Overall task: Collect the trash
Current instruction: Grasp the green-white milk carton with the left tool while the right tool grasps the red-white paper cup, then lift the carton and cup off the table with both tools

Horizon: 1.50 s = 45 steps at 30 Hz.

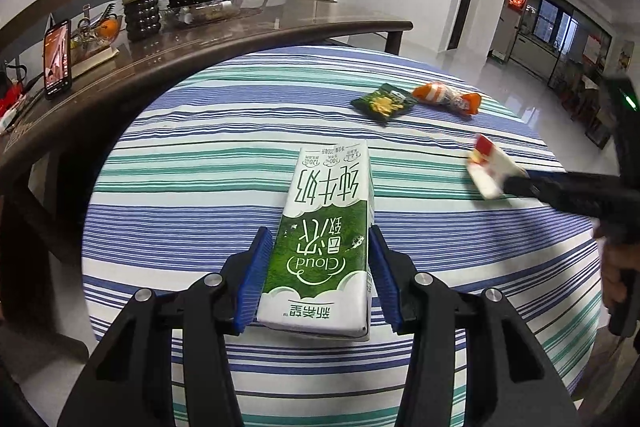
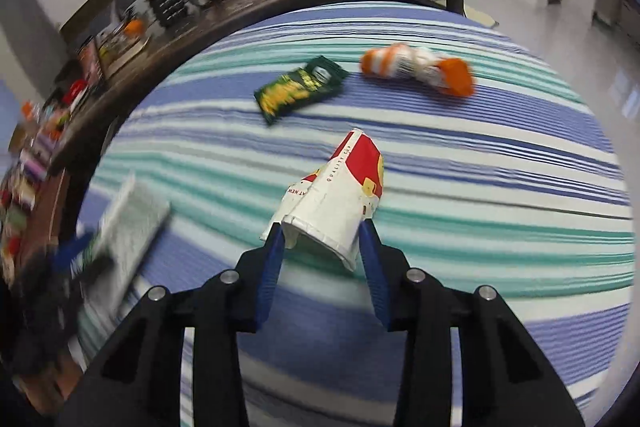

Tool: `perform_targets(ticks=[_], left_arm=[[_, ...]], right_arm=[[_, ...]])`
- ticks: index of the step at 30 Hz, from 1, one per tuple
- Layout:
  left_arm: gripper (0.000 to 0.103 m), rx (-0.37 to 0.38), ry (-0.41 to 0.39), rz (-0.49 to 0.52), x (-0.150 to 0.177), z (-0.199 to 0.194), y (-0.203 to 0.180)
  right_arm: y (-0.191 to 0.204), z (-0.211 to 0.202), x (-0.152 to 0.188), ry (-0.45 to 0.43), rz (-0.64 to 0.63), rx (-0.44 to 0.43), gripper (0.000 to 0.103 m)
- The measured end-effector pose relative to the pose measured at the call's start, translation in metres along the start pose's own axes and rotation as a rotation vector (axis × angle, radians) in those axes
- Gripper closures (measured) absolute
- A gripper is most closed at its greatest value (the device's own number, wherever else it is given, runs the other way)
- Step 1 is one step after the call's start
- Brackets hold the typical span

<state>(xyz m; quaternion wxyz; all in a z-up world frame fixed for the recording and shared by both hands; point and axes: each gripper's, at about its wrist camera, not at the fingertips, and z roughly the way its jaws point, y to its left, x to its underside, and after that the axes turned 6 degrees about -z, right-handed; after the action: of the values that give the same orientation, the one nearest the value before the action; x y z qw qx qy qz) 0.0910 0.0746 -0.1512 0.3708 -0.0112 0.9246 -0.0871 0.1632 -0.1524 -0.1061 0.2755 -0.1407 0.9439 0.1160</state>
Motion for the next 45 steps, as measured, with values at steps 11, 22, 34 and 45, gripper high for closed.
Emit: perform_targets(ticks=[11, 22, 34, 45], left_arm=[[0.019, 0.009, 0.071, 0.069, 0.009, 0.013, -0.014], [0.015, 0.041, 0.145, 0.138, -0.015, 0.027, -0.018], [0.057, 0.068, 0.151, 0.149, -0.013, 0.025, -0.025], [0.057, 0.133, 0.120, 0.123, -0.011, 0.006, -0.041]], right_arm=[[-0.030, -0.023, 0.055, 0.030, -0.119, -0.027, 0.049], [-0.034, -0.021, 0.040, 0.060, -0.019, -0.036, 0.033], [-0.033, -0.020, 0.031, 0.082, -0.014, -0.042, 0.071], [-0.032, -0.045, 0.037, 0.032, -0.020, -0.070, 0.071]])
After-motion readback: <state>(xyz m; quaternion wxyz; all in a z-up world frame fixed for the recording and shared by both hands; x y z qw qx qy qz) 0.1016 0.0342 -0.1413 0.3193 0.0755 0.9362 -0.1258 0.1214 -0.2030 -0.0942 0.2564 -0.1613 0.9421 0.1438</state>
